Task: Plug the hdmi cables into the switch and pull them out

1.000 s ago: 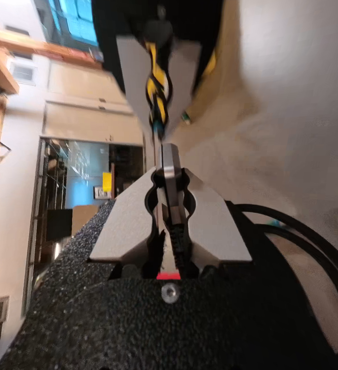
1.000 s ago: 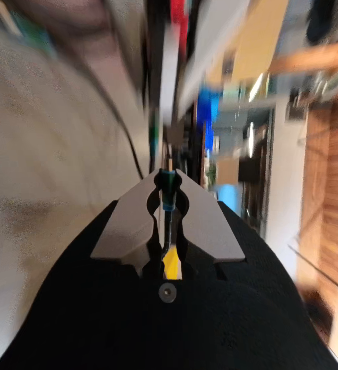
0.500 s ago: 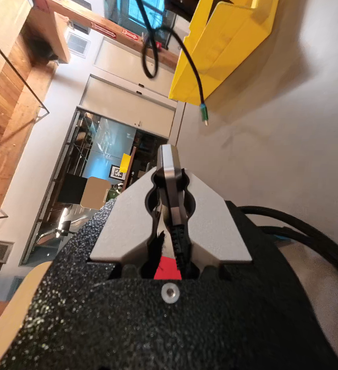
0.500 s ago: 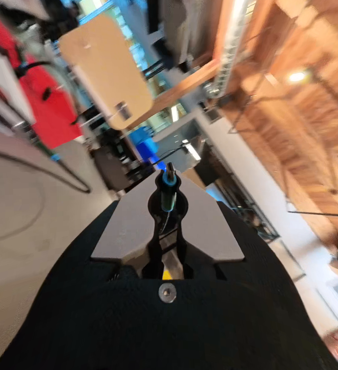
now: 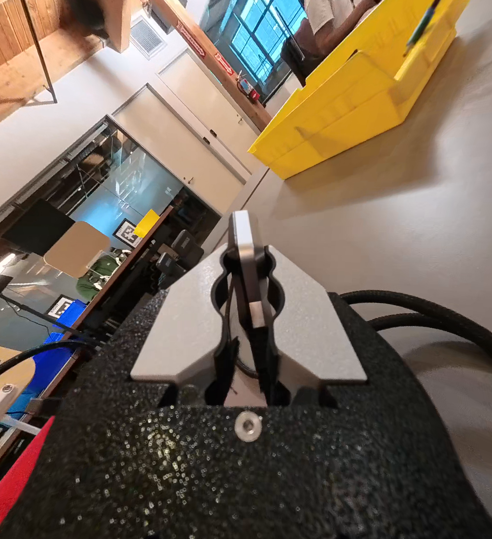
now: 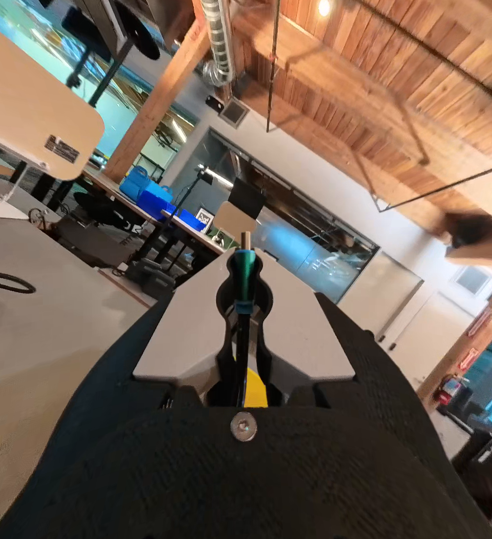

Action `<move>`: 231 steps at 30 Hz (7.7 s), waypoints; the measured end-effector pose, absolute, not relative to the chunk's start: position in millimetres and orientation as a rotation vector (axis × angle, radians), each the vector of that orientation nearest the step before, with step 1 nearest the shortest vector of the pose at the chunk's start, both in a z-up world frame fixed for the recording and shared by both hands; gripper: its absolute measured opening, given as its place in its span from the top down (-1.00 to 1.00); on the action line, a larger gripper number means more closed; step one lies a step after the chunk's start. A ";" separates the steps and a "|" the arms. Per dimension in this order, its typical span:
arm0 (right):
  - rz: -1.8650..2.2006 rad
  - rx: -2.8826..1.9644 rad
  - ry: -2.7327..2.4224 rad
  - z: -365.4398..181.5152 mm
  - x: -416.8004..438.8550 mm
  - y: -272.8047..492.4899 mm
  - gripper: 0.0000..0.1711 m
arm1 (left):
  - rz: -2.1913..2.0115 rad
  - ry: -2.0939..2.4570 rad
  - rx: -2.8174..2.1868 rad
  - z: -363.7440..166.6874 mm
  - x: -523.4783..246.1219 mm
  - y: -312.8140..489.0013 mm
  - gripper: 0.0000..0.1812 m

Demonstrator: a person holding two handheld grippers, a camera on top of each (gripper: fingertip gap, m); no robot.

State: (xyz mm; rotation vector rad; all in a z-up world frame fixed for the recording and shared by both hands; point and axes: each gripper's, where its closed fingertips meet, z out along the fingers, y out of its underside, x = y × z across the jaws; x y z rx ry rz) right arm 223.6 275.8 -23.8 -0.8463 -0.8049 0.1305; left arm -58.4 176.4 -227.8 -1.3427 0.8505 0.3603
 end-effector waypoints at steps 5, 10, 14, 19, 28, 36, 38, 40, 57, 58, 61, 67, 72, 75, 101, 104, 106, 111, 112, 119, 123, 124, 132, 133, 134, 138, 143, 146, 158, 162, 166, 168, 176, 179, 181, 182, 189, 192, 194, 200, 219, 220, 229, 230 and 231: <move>0.178 -0.900 -0.800 -50.6 210.9 305.3 0.94 | 0.372 0.896 -1.352 -235.2 -51.7 177.8 0.78; 0.083 -1.141 -0.955 -105.0 192.2 341.6 0.94 | 0.367 0.906 -1.354 -236.8 -49.9 178.1 0.78; -0.101 -1.356 -1.156 -168.9 191.6 368.9 0.94 | 0.358 0.908 -1.357 -237.4 -49.5 178.3 0.78; -0.388 -1.473 -1.397 -235.9 184.3 387.8 0.91 | 0.356 0.921 -1.361 -239.5 -47.9 178.4 0.78; -0.169 -1.448 -1.078 -172.3 183.1 380.9 0.22 | 0.364 0.964 -1.355 -243.4 -42.2 177.3 0.78; -0.290 -1.522 -1.092 -179.5 200.4 385.5 0.30 | 0.348 0.976 -1.360 -245.5 -40.2 176.8 0.78; -0.208 -1.625 -1.113 -195.3 196.3 384.0 0.28 | 0.350 0.981 -1.361 -246.2 -39.8 176.8 0.78; -0.033 -1.716 -1.148 -208.5 186.2 373.0 0.27 | 0.349 0.984 -1.361 -246.7 -39.4 176.7 0.78; 0.984 -1.840 -0.658 -167.3 169.1 352.6 -0.39 | 0.334 0.988 -1.368 -248.7 -38.6 175.8 0.78; 0.960 -1.833 -0.680 -166.8 167.2 351.3 -0.39 | 0.334 0.989 -1.369 -248.8 -38.5 175.9 0.78; 0.887 -1.821 -0.705 -165.0 165.4 351.7 -0.38 | 0.331 0.988 -1.370 -248.9 -38.5 175.8 0.78; 0.697 -1.846 -0.748 -153.3 177.5 375.3 -0.36 | 0.320 0.976 -1.375 -248.3 -38.8 176.0 0.78; 0.455 -2.084 -0.968 -162.5 210.7 422.5 -0.10 | 0.313 0.975 -1.375 -248.4 -38.4 175.8 0.78; 0.363 -2.265 -1.132 -177.6 229.4 432.7 0.13 | 0.303 0.975 -1.376 -248.5 -37.7 175.9 0.78; -0.315 -2.009 -2.182 -201.6 303.4 405.1 -0.34 | 0.279 0.994 -1.372 -250.5 -32.9 173.3 0.78; -0.293 -1.959 -2.184 -197.4 289.0 398.9 -0.33 | 0.280 0.995 -1.370 -250.5 -32.6 173.1 0.78; -0.212 -1.848 -2.145 -187.1 256.2 388.7 -0.31 | 0.278 0.997 -1.369 -250.5 -32.2 173.0 0.78; 0.027 -1.400 -2.056 -163.4 144.9 315.9 -0.19 | 0.279 1.001 -1.367 -250.8 -31.6 172.8 0.78; 0.010 -1.355 -2.039 -166.4 132.9 306.8 -0.13 | 0.280 1.000 -1.367 -250.8 -31.7 172.8 0.78; -0.035 -1.946 -1.360 -164.4 178.9 403.0 0.41 | 0.284 1.003 -1.367 -251.3 -31.6 172.5 0.78; 0.090 -2.473 -1.056 -199.9 239.5 434.1 0.40 | 0.276 1.009 -1.366 -251.8 -30.6 172.5 0.78; 0.114 -2.537 -1.038 -209.8 245.5 435.8 0.41 | 0.275 1.010 -1.366 -251.8 -30.5 172.4 0.78; 0.266 -2.551 -1.030 -237.1 249.1 447.4 0.86 | 0.275 1.013 -1.365 -251.9 -30.1 171.8 0.78; 0.232 -2.507 -1.071 -234.2 251.0 446.5 0.87 | 0.276 1.014 -1.364 -252.0 -30.1 171.7 0.78; 0.191 -2.445 -1.123 -229.5 252.7 445.2 0.89 | 0.276 1.015 -1.364 -252.1 -30.1 171.8 0.78; 0.040 -2.185 -1.324 -209.0 259.5 430.6 0.92 | 0.274 1.016 -1.365 -252.2 -30.0 171.8 0.78; -0.061 -1.809 -1.585 -186.2 261.0 408.4 0.95 | 0.274 1.016 -1.366 -252.3 -30.0 171.8 0.78; -0.062 -1.752 -1.684 -185.8 266.7 395.7 0.95 | 0.275 1.016 -1.366 -252.3 -30.1 171.9 0.78; 0.010 -1.943 -1.846 -221.9 253.7 377.1 0.95 | 0.278 1.018 -1.366 -252.6 -30.3 171.8 0.78; -0.143 -1.985 -1.759 -205.1 256.5 388.8 0.44 | 0.280 1.020 -1.366 -252.9 -30.2 171.5 0.78; -0.161 -1.845 -1.625 -162.8 237.2 377.1 0.30 | 0.283 1.029 -1.365 -254.0 -29.3 171.5 0.77; -0.101 -1.681 -1.613 -145.9 205.5 352.1 0.31 | 0.284 1.035 -1.364 -254.6 -28.7 171.4 0.78; 0.154 -1.052 -1.891 -221.9 40.7 223.0 0.34 | 0.272 1.067 -1.350 -256.8 -24.4 168.5 0.78; 0.177 -0.904 -1.926 -245.9 4.7 209.4 0.37 | 0.261 1.095 -1.339 -258.8 -20.8 166.0 0.78; 0.217 -0.829 -1.942 -253.7 -9.2 200.9 0.41 | 0.263 1.118 -1.332 -260.9 -18.7 164.8 0.78; 0.222 -0.801 -1.959 -258.1 -12.9 197.8 0.42 | 0.260 1.127 -1.326 -261.3 -17.3 163.8 0.78; 0.069 -0.643 -2.028 -290.6 -27.6 190.9 0.83 | 0.185 1.194 -1.265 -262.1 -3.7 152.8 0.77; 0.013 -0.609 -2.015 -293.1 -29.1 192.6 0.87 | 0.220 1.191 -1.308 -265.9 -6.8 156.3 0.70; 0.029 -0.621 -2.005 -291.2 -28.2 193.6 0.87 | 0.267 1.162 -1.363 -268.4 -12.3 162.9 0.62; 0.003 -0.632 -1.997 -292.7 -27.4 195.2 0.87 | 0.182 1.144 -1.552 -289.1 -18.1 171.7 0.70; 0.294 -0.705 -2.061 -283.7 -1.4 185.5 0.88 | 0.111 1.130 -1.512 -284.0 -7.5 171.0 0.77; 0.324 -0.714 -2.066 -282.9 0.3 183.4 0.89 | 0.097 1.134 -1.507 -283.5 -6.3 169.7 0.78; 0.644 -0.802 -2.075 -272.4 14.7 166.9 0.89 | -0.077 1.142 -1.462 -277.0 5.0 159.6 0.77; 0.660 -0.805 -2.075 -272.4 15.4 166.1 0.89 | -0.085 1.145 -1.460 -276.9 5.6 158.9 0.78; 0.681 -0.807 -2.072 -271.9 16.2 165.1 0.89 | -0.092 1.146 -1.456 -276.4 6.4 158.1 0.78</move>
